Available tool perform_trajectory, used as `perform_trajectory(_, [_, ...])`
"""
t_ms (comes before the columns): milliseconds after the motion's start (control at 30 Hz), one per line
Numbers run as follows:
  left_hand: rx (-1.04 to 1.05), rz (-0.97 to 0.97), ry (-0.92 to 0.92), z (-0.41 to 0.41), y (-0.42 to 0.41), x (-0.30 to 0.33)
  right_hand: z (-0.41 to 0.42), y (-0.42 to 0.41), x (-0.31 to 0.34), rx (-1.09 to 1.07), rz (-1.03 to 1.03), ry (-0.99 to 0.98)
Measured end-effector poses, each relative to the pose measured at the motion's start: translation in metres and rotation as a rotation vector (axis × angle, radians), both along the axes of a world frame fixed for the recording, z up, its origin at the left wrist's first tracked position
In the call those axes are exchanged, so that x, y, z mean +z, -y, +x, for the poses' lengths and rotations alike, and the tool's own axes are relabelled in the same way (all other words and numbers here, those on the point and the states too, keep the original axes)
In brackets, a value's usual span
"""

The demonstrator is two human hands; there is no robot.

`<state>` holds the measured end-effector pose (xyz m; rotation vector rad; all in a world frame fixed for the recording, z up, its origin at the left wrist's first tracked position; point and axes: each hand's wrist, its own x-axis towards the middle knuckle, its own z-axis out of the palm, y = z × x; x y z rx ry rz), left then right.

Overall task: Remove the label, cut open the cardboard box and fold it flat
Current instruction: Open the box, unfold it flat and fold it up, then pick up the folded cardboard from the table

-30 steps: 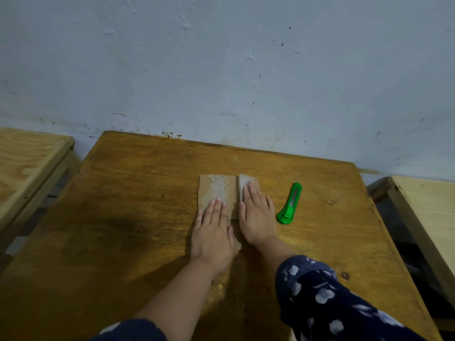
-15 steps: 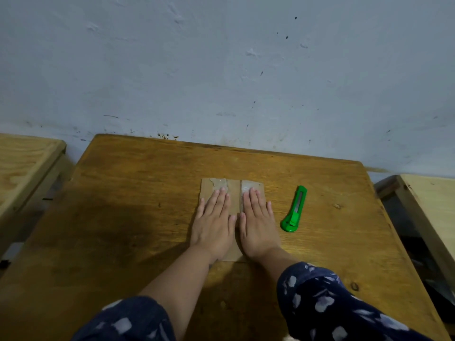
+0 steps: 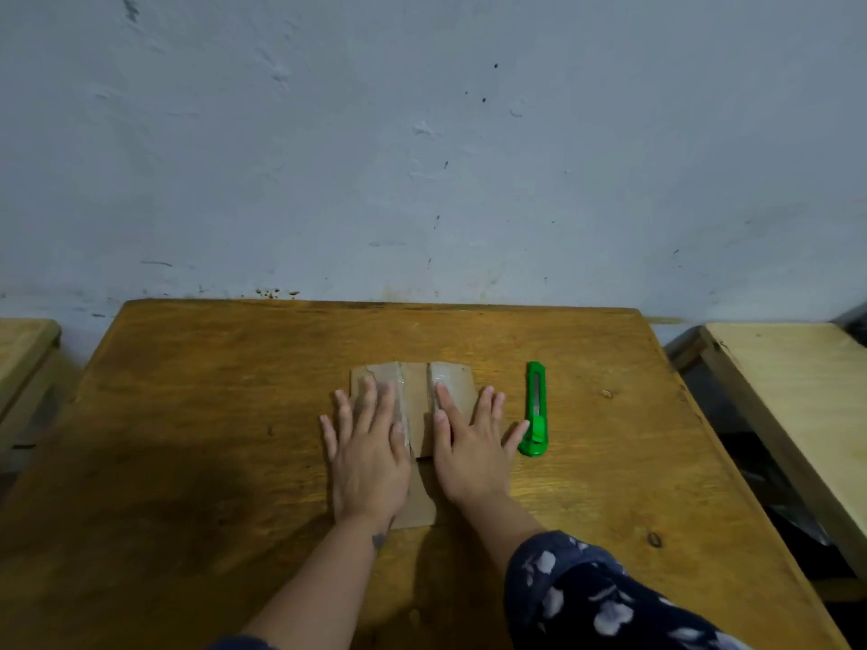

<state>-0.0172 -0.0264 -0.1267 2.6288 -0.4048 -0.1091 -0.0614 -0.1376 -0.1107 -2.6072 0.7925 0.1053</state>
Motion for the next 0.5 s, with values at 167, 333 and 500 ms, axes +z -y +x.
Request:
perform_trajectory(167, [0.166,-0.050,-0.035,-0.001,0.003,-0.001,0.005,-0.012,0.029,-0.156,0.348,0.230])
perform_trajectory(333, [0.201,-0.239,-0.078,-0.006,-0.010,0.003,-0.003,-0.026,0.065,-0.134,0.338,0.339])
perform_trajectory(500, [0.349,-0.566,-0.210,-0.046,-0.002,0.028,-0.026,-0.019,0.091,-0.326,0.498,0.186])
